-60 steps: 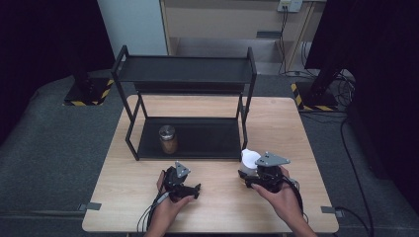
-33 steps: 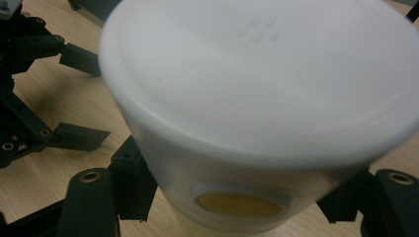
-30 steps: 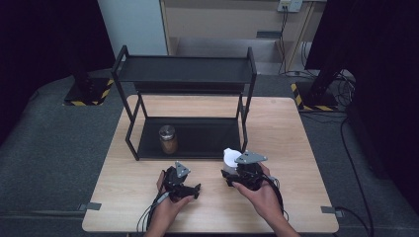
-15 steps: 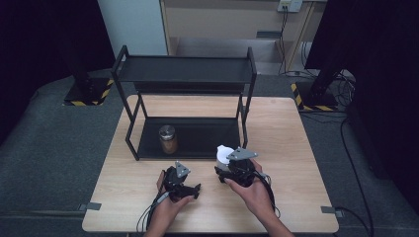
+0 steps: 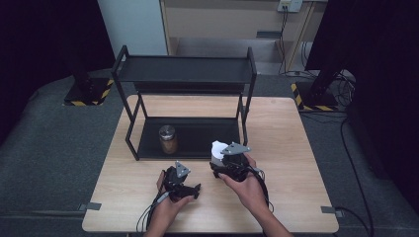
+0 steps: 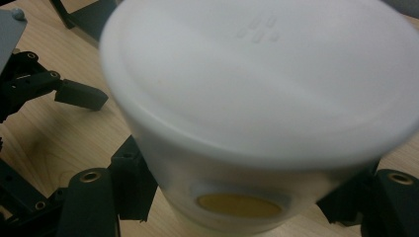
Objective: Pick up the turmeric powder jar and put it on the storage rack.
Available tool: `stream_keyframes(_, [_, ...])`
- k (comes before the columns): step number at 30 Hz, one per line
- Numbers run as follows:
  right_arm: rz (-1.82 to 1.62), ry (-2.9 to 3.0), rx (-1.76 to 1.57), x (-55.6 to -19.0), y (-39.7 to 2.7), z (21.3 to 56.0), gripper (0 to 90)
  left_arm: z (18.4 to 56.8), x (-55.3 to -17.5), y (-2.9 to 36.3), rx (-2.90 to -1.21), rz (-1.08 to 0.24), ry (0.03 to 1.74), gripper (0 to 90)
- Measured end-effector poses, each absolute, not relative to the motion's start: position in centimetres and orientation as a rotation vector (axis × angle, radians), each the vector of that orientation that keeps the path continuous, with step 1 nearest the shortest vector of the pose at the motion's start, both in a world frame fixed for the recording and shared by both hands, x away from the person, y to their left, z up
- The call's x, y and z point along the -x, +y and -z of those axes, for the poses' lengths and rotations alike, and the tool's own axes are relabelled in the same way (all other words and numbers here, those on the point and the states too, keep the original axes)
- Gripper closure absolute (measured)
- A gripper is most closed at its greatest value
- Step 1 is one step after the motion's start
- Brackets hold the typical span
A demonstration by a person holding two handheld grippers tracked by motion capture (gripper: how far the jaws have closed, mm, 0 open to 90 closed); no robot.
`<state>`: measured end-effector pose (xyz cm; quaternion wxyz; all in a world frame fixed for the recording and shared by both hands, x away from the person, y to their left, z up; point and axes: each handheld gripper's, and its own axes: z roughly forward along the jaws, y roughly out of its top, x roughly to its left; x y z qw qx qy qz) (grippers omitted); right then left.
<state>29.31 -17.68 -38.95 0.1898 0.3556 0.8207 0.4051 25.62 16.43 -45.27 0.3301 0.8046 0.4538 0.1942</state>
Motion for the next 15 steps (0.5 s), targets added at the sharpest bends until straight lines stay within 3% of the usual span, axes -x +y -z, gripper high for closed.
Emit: stream_keyframes(15, [-1.126,2.295,-1.009,-30.5,-16.0,38.4,31.9,45.3,-25.6,16.4,-2.104,-0.508,1.187,0.0])
